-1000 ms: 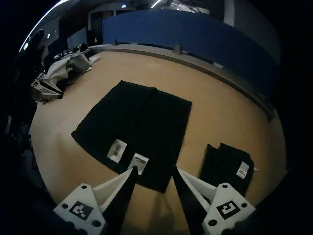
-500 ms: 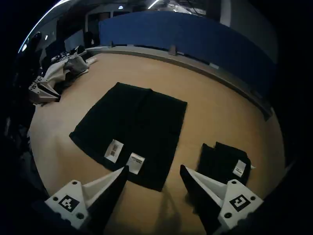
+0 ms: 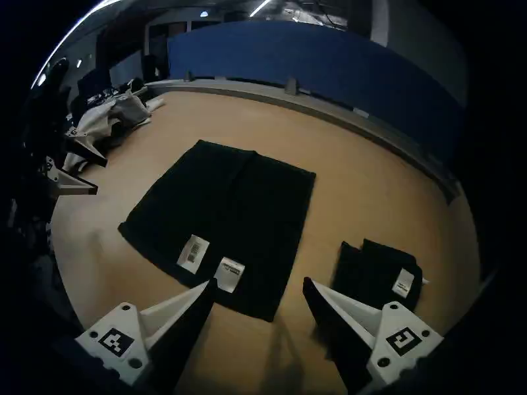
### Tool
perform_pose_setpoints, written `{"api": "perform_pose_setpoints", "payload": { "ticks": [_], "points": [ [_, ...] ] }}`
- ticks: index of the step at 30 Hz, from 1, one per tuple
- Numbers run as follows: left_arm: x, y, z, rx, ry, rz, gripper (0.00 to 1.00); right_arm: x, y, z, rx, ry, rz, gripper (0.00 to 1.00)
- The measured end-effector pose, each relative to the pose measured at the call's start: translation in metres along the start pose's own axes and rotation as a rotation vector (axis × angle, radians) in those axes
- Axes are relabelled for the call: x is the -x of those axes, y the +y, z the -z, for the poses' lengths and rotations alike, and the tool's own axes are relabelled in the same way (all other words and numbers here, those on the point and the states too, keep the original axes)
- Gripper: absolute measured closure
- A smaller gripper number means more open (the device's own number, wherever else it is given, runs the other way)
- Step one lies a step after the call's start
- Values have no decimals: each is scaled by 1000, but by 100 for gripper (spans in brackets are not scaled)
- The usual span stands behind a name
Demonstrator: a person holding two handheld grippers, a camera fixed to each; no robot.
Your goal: Fold towel
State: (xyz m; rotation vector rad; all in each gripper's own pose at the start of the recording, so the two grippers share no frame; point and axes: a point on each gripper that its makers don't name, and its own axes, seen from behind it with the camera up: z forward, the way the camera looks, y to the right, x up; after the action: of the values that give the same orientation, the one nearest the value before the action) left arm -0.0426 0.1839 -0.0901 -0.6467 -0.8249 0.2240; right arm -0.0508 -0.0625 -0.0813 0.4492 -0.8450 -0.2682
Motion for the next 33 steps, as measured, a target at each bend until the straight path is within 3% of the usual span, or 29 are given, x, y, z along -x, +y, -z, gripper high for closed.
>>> {"api": "perform_pose_setpoints", "payload": {
  "ticks": [13,24,33],
  "points": [
    [10,17,-11,17,-3,8,7,17,3,-11,-4,-10,-9,0],
    [24,33,-31,31,-6,11,7,38,5,-31,-6,-16,-27,0],
    [34,38,-46,27,-12,-3,7,55,5,-42,-5,-32,-19,1]
  ]
}}
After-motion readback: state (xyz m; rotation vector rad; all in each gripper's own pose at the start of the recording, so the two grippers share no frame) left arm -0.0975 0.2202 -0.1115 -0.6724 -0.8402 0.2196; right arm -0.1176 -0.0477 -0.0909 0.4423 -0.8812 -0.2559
